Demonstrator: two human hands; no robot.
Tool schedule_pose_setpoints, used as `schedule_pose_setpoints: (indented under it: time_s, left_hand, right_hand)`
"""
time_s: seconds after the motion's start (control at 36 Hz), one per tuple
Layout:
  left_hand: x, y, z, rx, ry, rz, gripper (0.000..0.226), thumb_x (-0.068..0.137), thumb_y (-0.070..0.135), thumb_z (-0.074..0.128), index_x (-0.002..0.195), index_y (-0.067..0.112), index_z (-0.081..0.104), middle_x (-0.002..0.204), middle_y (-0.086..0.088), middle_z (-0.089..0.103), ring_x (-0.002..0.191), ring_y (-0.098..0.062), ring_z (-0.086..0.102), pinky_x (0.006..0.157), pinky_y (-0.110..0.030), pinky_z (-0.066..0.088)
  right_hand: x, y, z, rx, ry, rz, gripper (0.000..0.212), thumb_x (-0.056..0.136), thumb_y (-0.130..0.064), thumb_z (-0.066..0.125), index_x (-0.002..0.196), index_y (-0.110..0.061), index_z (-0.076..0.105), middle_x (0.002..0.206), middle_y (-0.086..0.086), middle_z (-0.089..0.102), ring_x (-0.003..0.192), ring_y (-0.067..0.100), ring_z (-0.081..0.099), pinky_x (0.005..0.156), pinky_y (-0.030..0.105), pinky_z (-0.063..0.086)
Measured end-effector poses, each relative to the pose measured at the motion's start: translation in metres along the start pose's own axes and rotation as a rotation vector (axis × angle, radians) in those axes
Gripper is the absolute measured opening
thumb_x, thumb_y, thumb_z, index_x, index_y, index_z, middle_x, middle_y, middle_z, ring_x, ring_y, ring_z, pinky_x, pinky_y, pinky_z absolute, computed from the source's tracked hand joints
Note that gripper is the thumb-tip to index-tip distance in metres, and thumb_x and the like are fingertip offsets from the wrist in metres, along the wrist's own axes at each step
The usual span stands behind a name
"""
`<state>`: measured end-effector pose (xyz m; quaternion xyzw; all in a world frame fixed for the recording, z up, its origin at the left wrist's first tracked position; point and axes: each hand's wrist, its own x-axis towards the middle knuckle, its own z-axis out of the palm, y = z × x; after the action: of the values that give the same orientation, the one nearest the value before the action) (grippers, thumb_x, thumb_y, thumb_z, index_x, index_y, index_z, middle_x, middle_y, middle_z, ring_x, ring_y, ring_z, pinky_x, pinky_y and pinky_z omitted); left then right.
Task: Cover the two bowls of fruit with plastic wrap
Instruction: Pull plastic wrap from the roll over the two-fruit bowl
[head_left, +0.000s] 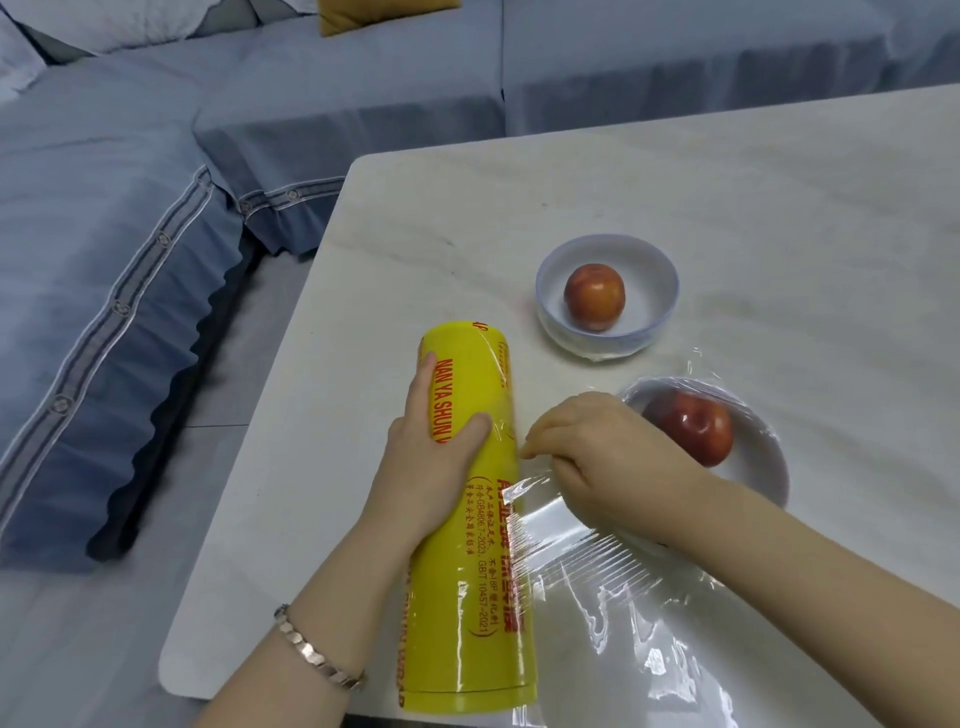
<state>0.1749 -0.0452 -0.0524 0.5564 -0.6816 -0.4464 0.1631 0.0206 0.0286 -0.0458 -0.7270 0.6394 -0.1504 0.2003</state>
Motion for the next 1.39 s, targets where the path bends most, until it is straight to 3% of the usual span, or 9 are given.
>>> schedule_pose_setpoints:
  time_s: [0.17, 0.31, 0.42, 0.58, 0.72, 0.83, 0.94, 1.08, 1.39]
  left_hand:
    - [-0.001, 0.000, 0.000, -0.015, 0.008, 0.004, 0.073, 0.089, 0.040, 0.054, 0.143, 0.051, 0.006, 0.134, -0.001, 0.044, 0.101, -0.017, 0.049, 0.082, -0.030, 0.039]
    - [-0.001, 0.001, -0.001, -0.023, 0.003, -0.001, 0.072, 0.090, 0.042, 0.054, 0.143, 0.052, 0.006, 0.136, -0.001, 0.042, 0.102, -0.017, 0.049, 0.082, -0.031, 0.040]
    - [-0.002, 0.000, -0.001, -0.022, 0.005, -0.007, 0.071, 0.090, 0.043, 0.053, 0.142, 0.053, 0.006, 0.136, -0.001, 0.043, 0.102, -0.018, 0.050, 0.082, -0.032, 0.041]
    - [-0.002, 0.001, -0.002, -0.037, 0.003, -0.005, 0.072, 0.090, 0.040, 0.054, 0.144, 0.050, 0.007, 0.135, 0.000, 0.043, 0.101, -0.015, 0.048, 0.079, -0.028, 0.037]
    - [-0.002, 0.002, -0.001, -0.023, 0.004, -0.002, 0.074, 0.088, 0.041, 0.055, 0.144, 0.051, 0.007, 0.124, 0.004, 0.042, 0.097, -0.014, 0.048, 0.075, -0.026, 0.038]
    - [-0.002, 0.001, -0.001, -0.015, 0.000, -0.006, 0.073, 0.088, 0.042, 0.055, 0.142, 0.053, 0.006, 0.130, 0.000, 0.044, 0.099, -0.017, 0.049, 0.082, -0.030, 0.039]
    - [-0.003, 0.002, -0.002, -0.029, -0.003, 0.000, 0.072, 0.090, 0.041, 0.054, 0.144, 0.050, 0.007, 0.133, 0.000, 0.043, 0.099, -0.015, 0.048, 0.080, -0.029, 0.037]
    - [-0.004, 0.002, -0.004, -0.058, 0.001, 0.002, 0.072, 0.090, 0.038, 0.054, 0.145, 0.048, 0.009, 0.138, 0.001, 0.044, 0.101, -0.014, 0.048, 0.082, -0.028, 0.037]
    - [-0.004, 0.001, -0.003, -0.069, 0.005, 0.001, 0.072, 0.090, 0.038, 0.056, 0.145, 0.048, 0.010, 0.140, 0.000, 0.042, 0.104, -0.015, 0.047, 0.088, -0.031, 0.039]
  right_hand:
    - [-0.010, -0.008, -0.010, 0.050, 0.045, -0.188, 0.050, 0.065, -0.012, 0.033, 0.088, -0.022, 0.076, 0.090, 0.000, 0.073, 0.077, 0.023, 0.067, 0.078, 0.035, 0.049]
    - [-0.015, -0.026, -0.011, 0.075, 0.029, 0.012, 0.047, 0.082, -0.046, 0.037, 0.112, -0.019, 0.062, 0.104, 0.000, 0.068, 0.099, 0.019, 0.058, 0.093, 0.033, 0.042]
    - [-0.008, -0.028, -0.006, -0.097, -0.086, 0.043, 0.051, 0.074, -0.068, 0.051, 0.096, -0.023, 0.061, 0.099, -0.001, 0.063, 0.097, 0.017, 0.054, 0.088, 0.032, 0.036]
    - [-0.006, -0.022, -0.001, 0.042, -0.012, 0.068, 0.041, 0.066, -0.051, 0.068, 0.049, -0.027, 0.039, 0.115, -0.006, 0.062, 0.112, 0.010, 0.052, 0.096, 0.028, 0.036]
    - [-0.007, -0.020, 0.011, 0.043, 0.108, 0.027, 0.045, 0.055, -0.044, 0.062, 0.040, -0.023, 0.026, 0.052, -0.007, 0.046, 0.062, 0.012, 0.049, 0.071, 0.027, 0.031]
    - [-0.004, -0.018, 0.023, 0.011, 0.304, -0.005, 0.029, 0.055, -0.031, 0.040, 0.042, -0.022, 0.015, 0.038, -0.002, 0.042, 0.054, 0.022, 0.063, 0.060, 0.030, 0.044]
    - [-0.004, -0.019, 0.019, 0.102, 0.160, 0.098, 0.027, 0.061, -0.028, 0.047, 0.045, -0.023, 0.026, 0.056, 0.000, 0.060, 0.076, 0.026, 0.066, 0.070, 0.030, 0.039]
    - [-0.010, -0.027, 0.013, 0.046, 0.125, 0.148, 0.025, 0.075, -0.024, 0.048, 0.095, -0.022, 0.063, 0.087, 0.004, 0.068, 0.088, 0.027, 0.058, 0.083, 0.033, 0.042]
    - [-0.022, -0.015, 0.025, 0.119, 0.247, -0.122, 0.030, 0.069, -0.015, 0.041, 0.066, -0.021, 0.070, 0.075, -0.006, 0.067, 0.075, 0.008, 0.050, 0.079, 0.021, 0.037]
